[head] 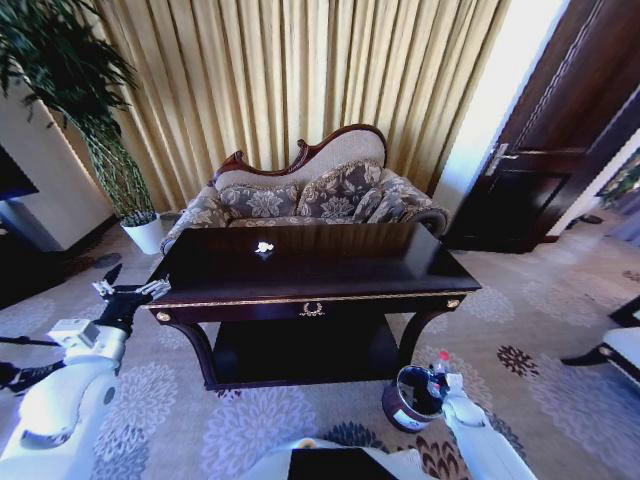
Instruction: Move to the front of the table and place the trash on the table into the trash bin.
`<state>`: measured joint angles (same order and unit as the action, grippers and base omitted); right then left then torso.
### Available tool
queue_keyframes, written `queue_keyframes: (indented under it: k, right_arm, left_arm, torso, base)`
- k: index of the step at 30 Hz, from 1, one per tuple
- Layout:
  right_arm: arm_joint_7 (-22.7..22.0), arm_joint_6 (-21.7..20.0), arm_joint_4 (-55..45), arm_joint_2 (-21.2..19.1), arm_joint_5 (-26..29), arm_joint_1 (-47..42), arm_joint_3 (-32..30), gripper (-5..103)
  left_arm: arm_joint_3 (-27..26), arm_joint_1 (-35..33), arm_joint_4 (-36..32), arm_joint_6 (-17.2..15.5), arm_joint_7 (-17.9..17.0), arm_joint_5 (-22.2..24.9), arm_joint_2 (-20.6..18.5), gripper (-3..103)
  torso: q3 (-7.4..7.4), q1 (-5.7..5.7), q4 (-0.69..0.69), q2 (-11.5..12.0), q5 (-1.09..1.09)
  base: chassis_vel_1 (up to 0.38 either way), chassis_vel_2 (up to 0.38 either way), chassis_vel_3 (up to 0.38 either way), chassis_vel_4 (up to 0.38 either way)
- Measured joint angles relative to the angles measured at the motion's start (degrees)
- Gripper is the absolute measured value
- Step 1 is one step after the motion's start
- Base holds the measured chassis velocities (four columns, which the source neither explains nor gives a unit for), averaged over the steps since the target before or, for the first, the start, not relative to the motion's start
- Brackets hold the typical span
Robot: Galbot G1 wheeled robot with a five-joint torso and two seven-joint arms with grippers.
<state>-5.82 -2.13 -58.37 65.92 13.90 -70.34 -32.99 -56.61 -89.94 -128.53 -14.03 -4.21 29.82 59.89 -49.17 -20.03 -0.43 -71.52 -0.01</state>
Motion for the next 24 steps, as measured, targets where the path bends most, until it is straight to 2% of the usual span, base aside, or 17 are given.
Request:
queue_keyframes:
  k: [1, 2, 3, 5, 6, 8, 9, 12, 19, 24]
  right_arm:
    - [-0.04, 0.0, -0.33, 0.01, 0.0, -0.04, -0.12, 59]
    - [-0.08, 0.0, -0.92, -0.04, 0.06, -0.16, -0.22, 65]
    - [-0.08, 0.0, -0.92, -0.04, 0.06, -0.16, -0.22, 65]
    - [-0.09, 0.0, -1.46, -0.25, 0.59, -0.31, -0.24, 76]
    - [-0.1, -0.05, -1.79, -0.41, 1.06, -0.4, -0.26, 76]
    - [-0.11, -0.18, -2.21, -0.66, 1.51, -0.54, -0.32, 86]
    - [-0.11, -0.18, -2.21, -0.66, 1.51, -0.54, -0.32, 86]
    - [-0.11, -0.28, -2.61, -0.89, 1.67, -0.76, -0.43, 99]
    - [-0.13, -0.37, -3.09, -0.9, 1.96, -1.18, -0.58, 100]
    - [-0.82, -0.61, -7.58, -0.78, 3.19, -2.19, -1.94, 100]
  left_arm:
    - [-0.02, 0.02, 0.0, 0.0, 0.01, 0.02, -0.05, 100]
    - [-0.02, 0.02, 0.0, 0.0, 0.02, 0.03, -0.06, 100]
    - [-0.02, 0.02, 0.0, 0.0, 0.02, 0.03, -0.06, 100]
    - [-0.01, -0.09, -0.01, 0.01, 0.06, 0.03, 0.04, 100]
    - [-0.01, -0.27, -0.1, 0.02, 0.22, 0.02, 0.14, 100]
    - [-0.02, -0.56, -0.38, 0.06, 0.63, 0.02, 0.28, 100]
    - [-0.02, -0.56, -0.38, 0.06, 0.63, 0.02, 0.28, 100]
    - [-0.05, -0.63, -0.42, 0.1, 0.8, 0.0, 0.32, 100]
    - [-0.07, -0.71, -0.42, 0.15, 0.85, 0.0, 0.33, 100]
    - [-0.07, -0.8, -0.42, 0.19, 0.87, -0.01, 0.51, 100]
  torso:
    - [0.0, 0.0, 0.0, 0.0, 0.0]
    - [0.0, 0.0, 0.0, 0.0, -0.01]
    - [0.0, 0.0, 0.0, 0.0, -0.01]
    - [0.0, 0.0, 0.0, 0.0, 0.0]
    - [0.0, 0.0, 0.0, 0.0, -0.01]
    - [0.0, 0.0, 0.01, 0.0, 0.0]
    - [0.0, 0.0, 0.01, 0.0, 0.0]
    - [0.0, 0.0, 0.0, 0.0, 0.0]
    - [0.0, 0.0, 0.0, 0.0, 0.0]
    - [0.0, 0.0, 0.0, 0.0, 0.01]
  base:
    - [0.0, 0.0, 0.0, 0.0]
    - [0.0, 0.0, 0.0, 0.0]
    - [0.0, 0.0, 0.0, 0.0]
    - [0.0, 0.0, 0.0, 0.0]
    - [0.0, 0.0, 0.0, 0.0]
    - [0.0, 0.0, 0.0, 0.0]
    - [0.0, 0.0, 0.0, 0.0]
    - [0.0, 0.0, 0.0, 0.0]
    - [0.0, 0.0, 0.0, 0.0]
    - [0.0, 0.0, 0.0, 0.0]
